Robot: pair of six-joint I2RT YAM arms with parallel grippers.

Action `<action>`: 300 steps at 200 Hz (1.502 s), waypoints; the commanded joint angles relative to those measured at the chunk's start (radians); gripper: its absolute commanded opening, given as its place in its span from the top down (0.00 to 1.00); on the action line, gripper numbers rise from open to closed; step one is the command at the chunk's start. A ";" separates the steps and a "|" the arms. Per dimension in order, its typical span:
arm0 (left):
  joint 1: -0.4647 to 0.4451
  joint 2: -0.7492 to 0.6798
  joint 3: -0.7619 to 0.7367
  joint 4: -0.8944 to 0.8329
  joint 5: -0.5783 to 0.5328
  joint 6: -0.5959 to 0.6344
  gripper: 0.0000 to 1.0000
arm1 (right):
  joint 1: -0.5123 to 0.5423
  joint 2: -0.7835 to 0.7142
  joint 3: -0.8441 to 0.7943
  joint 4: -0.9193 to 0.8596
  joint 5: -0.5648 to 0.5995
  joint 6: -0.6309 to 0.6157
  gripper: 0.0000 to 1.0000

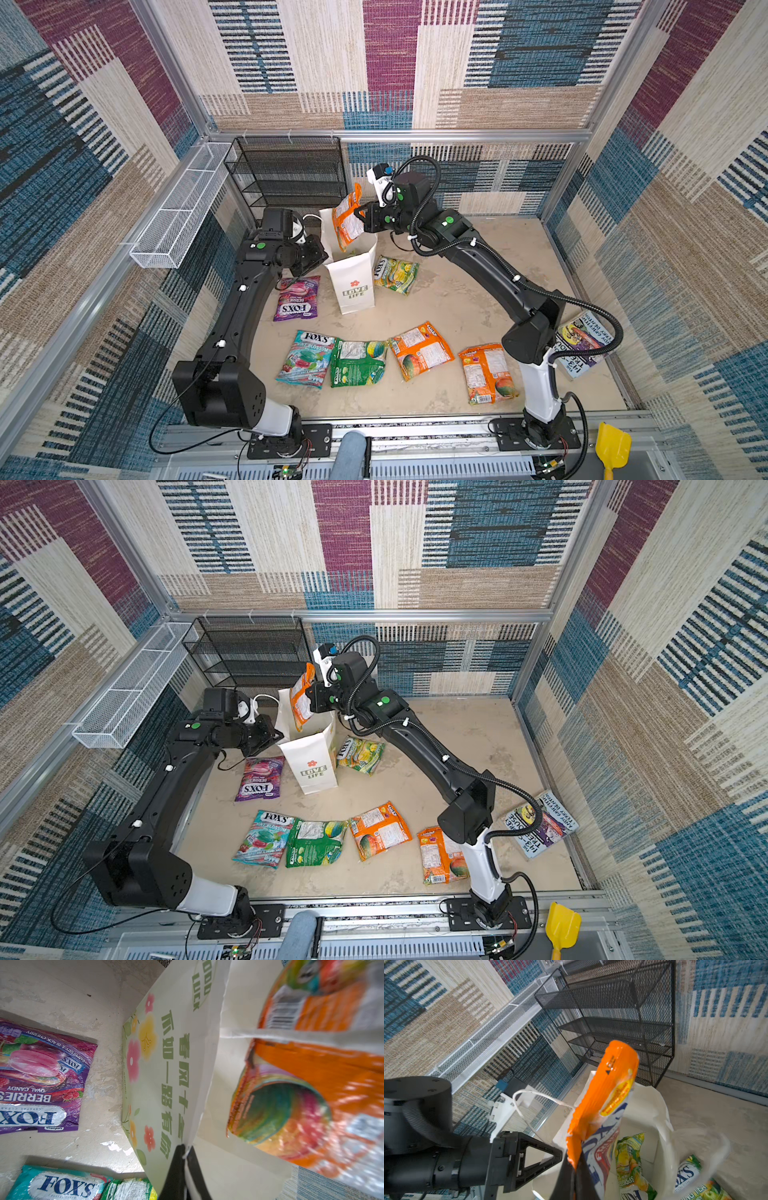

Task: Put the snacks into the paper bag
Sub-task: 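Lift the orange packet with the right gripper and carry it over the bag, then release the orange packet into the bag and withdraw the right gripper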

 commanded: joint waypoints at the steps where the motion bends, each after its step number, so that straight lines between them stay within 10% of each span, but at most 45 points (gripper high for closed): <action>1: 0.004 -0.001 0.007 0.002 0.011 0.000 1.00 | 0.012 0.019 0.021 -0.008 0.029 -0.020 1.00; 80: 0.006 -0.001 0.007 0.002 0.013 0.001 1.00 | 0.040 0.109 0.067 -0.051 0.039 -0.013 0.99; 197: 0.012 -0.002 0.005 0.004 0.015 -0.002 1.00 | 0.046 0.023 0.045 -0.040 0.029 -0.016 0.61; 300: 0.015 -0.002 0.004 0.002 0.022 -0.005 1.00 | 0.043 -0.642 -0.751 0.086 0.305 0.037 0.12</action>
